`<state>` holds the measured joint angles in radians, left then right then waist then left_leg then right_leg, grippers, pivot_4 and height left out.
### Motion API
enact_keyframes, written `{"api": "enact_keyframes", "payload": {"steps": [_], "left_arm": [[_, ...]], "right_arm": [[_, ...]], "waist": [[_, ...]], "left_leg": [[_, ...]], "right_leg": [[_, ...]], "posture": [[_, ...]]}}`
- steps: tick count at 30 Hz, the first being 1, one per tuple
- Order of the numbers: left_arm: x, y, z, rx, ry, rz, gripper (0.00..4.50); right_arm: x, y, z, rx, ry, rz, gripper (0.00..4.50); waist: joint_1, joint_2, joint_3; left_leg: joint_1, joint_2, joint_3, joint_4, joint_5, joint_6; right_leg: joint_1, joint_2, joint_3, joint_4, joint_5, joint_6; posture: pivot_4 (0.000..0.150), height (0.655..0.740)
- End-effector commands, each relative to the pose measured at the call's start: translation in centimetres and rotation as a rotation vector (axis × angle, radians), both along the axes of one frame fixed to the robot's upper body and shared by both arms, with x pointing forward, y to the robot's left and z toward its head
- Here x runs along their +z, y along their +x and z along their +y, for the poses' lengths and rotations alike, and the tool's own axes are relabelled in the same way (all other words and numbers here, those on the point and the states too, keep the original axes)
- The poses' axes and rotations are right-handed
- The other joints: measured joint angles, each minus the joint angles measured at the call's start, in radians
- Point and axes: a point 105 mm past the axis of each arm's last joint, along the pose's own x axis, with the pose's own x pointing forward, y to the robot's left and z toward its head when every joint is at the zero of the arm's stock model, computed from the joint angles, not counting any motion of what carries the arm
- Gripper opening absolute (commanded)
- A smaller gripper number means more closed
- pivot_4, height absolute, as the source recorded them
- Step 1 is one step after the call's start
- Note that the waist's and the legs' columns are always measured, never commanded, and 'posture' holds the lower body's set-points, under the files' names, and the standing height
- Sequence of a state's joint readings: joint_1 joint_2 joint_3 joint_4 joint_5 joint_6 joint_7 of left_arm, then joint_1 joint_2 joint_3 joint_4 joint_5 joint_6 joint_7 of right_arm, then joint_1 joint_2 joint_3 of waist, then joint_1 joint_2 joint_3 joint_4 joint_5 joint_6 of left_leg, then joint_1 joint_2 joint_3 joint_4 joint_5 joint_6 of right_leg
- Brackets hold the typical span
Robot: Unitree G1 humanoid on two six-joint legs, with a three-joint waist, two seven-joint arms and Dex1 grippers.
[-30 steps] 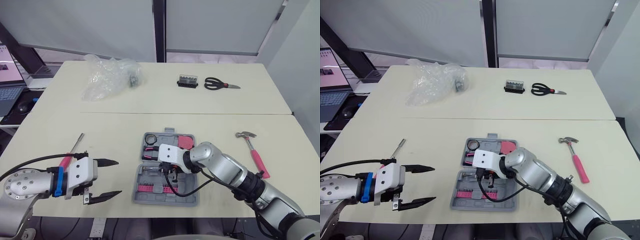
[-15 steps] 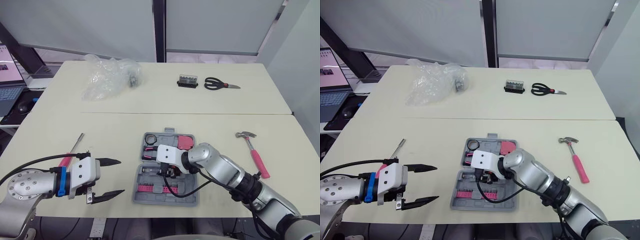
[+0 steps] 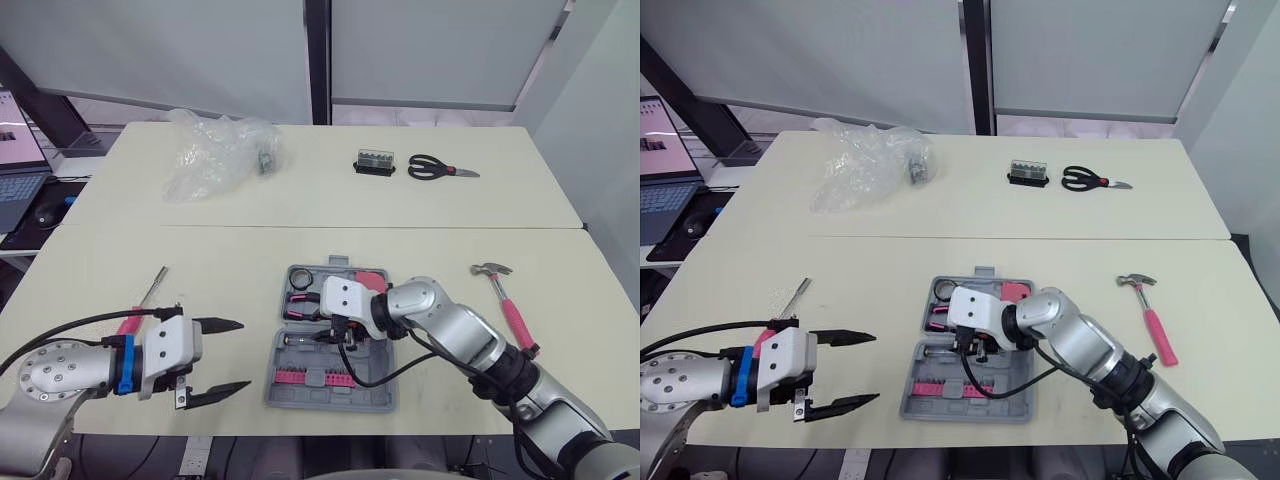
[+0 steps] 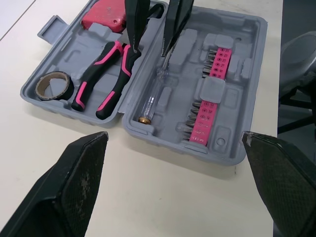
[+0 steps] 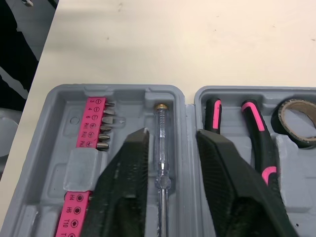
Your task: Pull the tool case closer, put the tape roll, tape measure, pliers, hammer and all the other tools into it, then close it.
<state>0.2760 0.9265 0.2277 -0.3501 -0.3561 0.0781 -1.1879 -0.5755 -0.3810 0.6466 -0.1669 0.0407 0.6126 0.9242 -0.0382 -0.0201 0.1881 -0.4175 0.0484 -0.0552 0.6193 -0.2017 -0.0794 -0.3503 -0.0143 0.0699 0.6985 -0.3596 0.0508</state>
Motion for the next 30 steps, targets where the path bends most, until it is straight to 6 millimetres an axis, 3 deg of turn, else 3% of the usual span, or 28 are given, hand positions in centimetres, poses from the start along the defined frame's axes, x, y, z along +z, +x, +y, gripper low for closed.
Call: {"api": "enact_keyframes", "payload": {"steps": [1, 4, 23, 26, 30], "left_arm": [[0.4, -0.1, -0.6, -0.024, -0.012, -0.031, 4.5], [0.4, -0.1, -0.6, -0.024, -0.014, -0.03, 4.5], [-0.2, -0.1, -0.8, -0.008, -0.023, -0.025, 4.5], [-0.4, -0.1, -0.6, 0.003, -0.026, -0.025, 4.5], [0.0, 0.4, 0.3, 0.076, -0.077, -0.028, 4.5]], "right_arm": [[-0.3, -0.2, 0.3, 0.033, -0.019, -0.033, 0.64], [-1.0, 0.2, 0.3, 0.022, -0.046, -0.048, 0.01], [-5.6, 0.7, -1.7, 0.044, -0.239, -0.106, 0.01], [-4.3, 0.6, -0.8, 0.071, -0.151, -0.13, 0.01], [0.0, 1.2, 0.3, 0.064, 0.076, -0.204, 0.01]], "waist": [[0.0, 0.0, 0.0], [0.0, 0.0, 0.0], [-0.002, -0.001, -0.001], [-0.003, -0.001, -0.001], [-0.003, -0.001, 0.0]], "left_leg": [[0.0, 0.0, 0.0, 0.0, 0.0, 0.0], [0.0, 0.0, 0.0, 0.0, 0.0, 0.0], [0.001, 0.0, 0.0, 0.0, 0.0, 0.0], [0.002, 0.0, 0.0, 0.0, 0.0, 0.0], [0.001, 0.0, 0.0, 0.0, 0.0, 0.0]], "right_leg": [[0.0, 0.0, 0.0, 0.0, 0.0, 0.0], [0.0, 0.0, 0.0, 0.0, 0.0, 0.0], [0.001, 0.0, 0.0, 0.0, 0.0, 0.0], [0.001, 0.0, 0.0, 0.0, 0.0, 0.0], [0.001, 0.0, 0.0, 0.0, 0.0, 0.0]], "posture": [[0.15, 0.74], [0.15, 0.74], [0.15, 0.74], [0.15, 0.74], [0.15, 0.74]]}}
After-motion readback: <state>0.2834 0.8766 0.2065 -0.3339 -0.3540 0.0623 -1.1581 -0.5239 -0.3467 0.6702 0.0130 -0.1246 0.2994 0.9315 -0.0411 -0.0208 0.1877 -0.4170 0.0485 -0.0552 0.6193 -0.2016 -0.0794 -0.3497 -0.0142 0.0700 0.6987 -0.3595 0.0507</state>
